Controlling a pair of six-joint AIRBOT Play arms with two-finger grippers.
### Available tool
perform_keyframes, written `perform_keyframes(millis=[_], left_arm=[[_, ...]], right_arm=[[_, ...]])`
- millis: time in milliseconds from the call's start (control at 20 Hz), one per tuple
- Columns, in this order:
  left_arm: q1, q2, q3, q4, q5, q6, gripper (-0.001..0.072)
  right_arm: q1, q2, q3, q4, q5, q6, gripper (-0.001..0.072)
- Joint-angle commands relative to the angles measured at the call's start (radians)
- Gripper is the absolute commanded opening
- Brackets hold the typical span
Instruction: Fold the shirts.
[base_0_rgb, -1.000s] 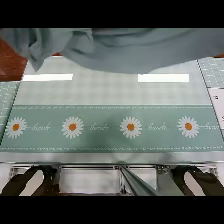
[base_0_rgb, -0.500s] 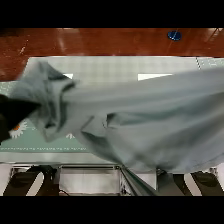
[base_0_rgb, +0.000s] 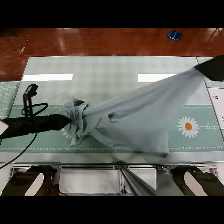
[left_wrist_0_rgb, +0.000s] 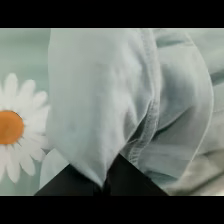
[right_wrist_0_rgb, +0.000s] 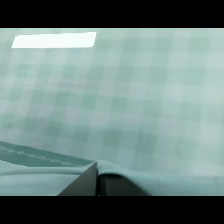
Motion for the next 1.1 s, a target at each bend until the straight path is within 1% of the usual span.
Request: perform_keyframes(millis=[0,100,200,250,300,350,400,450,500,550,600,650,700,750,800,850,900,950,1000,1050], left_arm=[[-0.002,-0.216,-0.011,-0.014,0.231,-0.001,0.0018],[-0.002,-0.366,0.050,-0.035,0.247,0.000,0.0018],[-0.002,-0.502,0.133,-0.047,0.220,-0.001,0.0019],[-0.002,-0.559,0.183,-0.048,0.182,-0.008,0.0051],[-0.001,-0.616,0.245,-0.058,0.107,-0.028,0.0225],[-0.002,-0.662,0.304,-0.065,0.027,-0.026,0.0453],[0.000,-0.703,0.368,-0.053,-0.064,-0.011,0.0510],[0.012,-0.724,0.425,-0.018,-0.134,0.014,0.0510],[0.034,-0.721,0.473,0.041,-0.181,0.018,0.0510],[0.069,-0.695,0.506,0.093,-0.211,0.017,0.0510],[0.114,-0.657,0.519,0.116,-0.226,0.015,0.0510],[0.174,-0.606,0.513,0.120,-0.229,0.015,0.0510],[0.229,-0.555,0.488,0.119,-0.227,0.015,0.0510],[0.279,-0.503,0.440,0.119,-0.223,0.015,0.0510],[0.323,-0.451,0.363,0.119,-0.220,0.015,0.0510],[0.351,-0.401,0.264,0.105,-0.224,0.018,0.0509],[0.362,-0.361,0.163,0.054,-0.236,0.047,0.0509],[0.358,-0.322,0.050,-0.039,-0.235,0.118,0.0509],[0.349,-0.296,-0.043,-0.137,-0.230,0.195,0.0509],[0.335,-0.282,-0.116,-0.224,-0.230,0.270,0.0509]], right_arm=[[0.000,-0.278,-0.014,0.180,-0.162,-0.086,0.0017],[0.000,-0.436,0.031,0.247,-0.185,-0.097,0.0017],[0.000,-0.563,0.077,0.309,-0.188,-0.095,0.0024],[0.000,-0.613,0.099,0.336,-0.188,-0.090,0.0181],[0.000,-0.646,0.110,0.364,-0.187,-0.080,0.0388],[-0.002,-0.661,0.113,0.382,-0.182,-0.072,0.0417],[-0.010,-0.662,0.113,0.383,-0.174,-0.064,0.0416],[-0.032,-0.654,0.115,0.386,-0.146,-0.065,0.0416],[-0.069,-0.636,0.117,0.384,-0.096,-0.069,0.0415],[-0.116,-0.610,0.117,0.373,-0.033,-0.083,0.0415],[-0.169,-0.577,0.117,0.329,0.041,-0.106,0.0415],[-0.227,-0.534,0.116,0.229,0.116,-0.112,0.0415],[-0.284,-0.480,0.097,0.103,0.158,-0.112,0.0415],[-0.337,-0.422,0.053,0.000,0.164,-0.111,0.0415],[-0.397,-0.356,-0.022,-0.066,0.141,-0.111,0.0415],[-0.456,-0.295,-0.119,-0.071,0.096,-0.098,0.0414],[-0.512,-0.230,-0.245,-0.036,0.041,-0.089,0.0414],[-0.547,-0.174,-0.378,0.018,-0.011,-0.096,0.0413],[-0.562,-0.134,-0.489,0.066,-0.047,-0.126,0.0413],[-0.560,-0.109,-0.579,0.092,-0.079,-0.145,0.0412]])
